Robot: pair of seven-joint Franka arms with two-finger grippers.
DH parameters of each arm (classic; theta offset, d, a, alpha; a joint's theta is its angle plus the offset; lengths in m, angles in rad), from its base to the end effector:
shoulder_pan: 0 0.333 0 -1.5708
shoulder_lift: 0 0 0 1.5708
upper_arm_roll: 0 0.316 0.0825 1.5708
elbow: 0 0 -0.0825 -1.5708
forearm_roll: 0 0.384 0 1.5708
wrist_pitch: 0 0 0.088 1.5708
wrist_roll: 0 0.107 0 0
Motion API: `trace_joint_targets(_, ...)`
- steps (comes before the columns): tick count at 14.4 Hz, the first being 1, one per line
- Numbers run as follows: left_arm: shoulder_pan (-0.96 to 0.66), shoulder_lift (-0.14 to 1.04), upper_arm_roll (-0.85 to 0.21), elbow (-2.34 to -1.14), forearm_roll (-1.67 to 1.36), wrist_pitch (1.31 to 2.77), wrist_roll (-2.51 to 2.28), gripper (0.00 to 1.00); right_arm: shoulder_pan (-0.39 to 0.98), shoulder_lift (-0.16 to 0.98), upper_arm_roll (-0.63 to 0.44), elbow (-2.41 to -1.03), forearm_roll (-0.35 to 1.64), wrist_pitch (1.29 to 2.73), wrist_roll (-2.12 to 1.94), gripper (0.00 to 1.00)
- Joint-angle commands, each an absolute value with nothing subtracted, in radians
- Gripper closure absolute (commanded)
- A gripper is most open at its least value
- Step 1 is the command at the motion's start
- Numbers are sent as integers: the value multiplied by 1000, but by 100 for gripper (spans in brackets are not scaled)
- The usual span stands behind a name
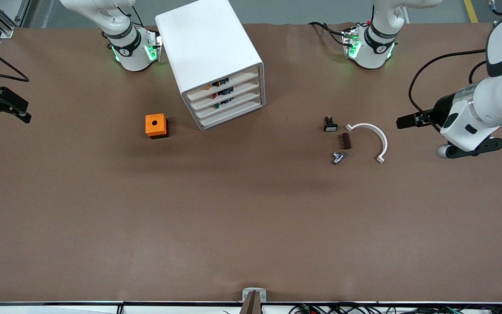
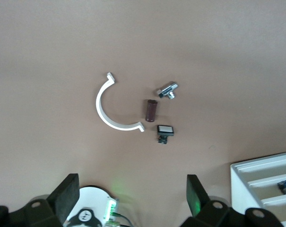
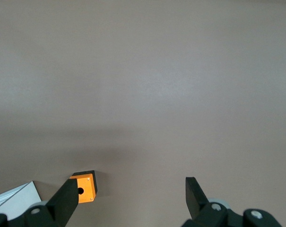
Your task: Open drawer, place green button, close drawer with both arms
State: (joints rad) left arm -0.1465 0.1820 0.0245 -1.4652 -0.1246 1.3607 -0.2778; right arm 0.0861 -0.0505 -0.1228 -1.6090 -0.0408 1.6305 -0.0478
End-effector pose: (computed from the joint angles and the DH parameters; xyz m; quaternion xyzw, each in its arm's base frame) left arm 0.5754 -0.0872 0.5552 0.9853 0.0729 -0.1515 0.0304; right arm 0.5444 -0.0259 0.6394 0.9992 0.0060 0.0350 0.0188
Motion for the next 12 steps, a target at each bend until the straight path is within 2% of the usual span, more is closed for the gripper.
trace_joint_targets(1, -66, 111, -32, -1545, -75, 1361, -194, 0, 78, -46, -120, -1591, -32, 1615, -63, 0)
trace_joint_targets(4, -15, 57, -63, -1604, -37, 1373, -129, 0, 80, -45, -120, -1591, -31, 1615, -63, 0)
trace_joint_targets(8, 0, -24, -60, -1712, -20, 1465, -71, 0, 80, -48, -120, -1589, -35, 1615, -63, 0)
trace_joint_targets(12, 0, -34, -58, -1715, 3, 1557, -72, 0, 78, -49, -120, -1589, -35, 1609, -63, 0)
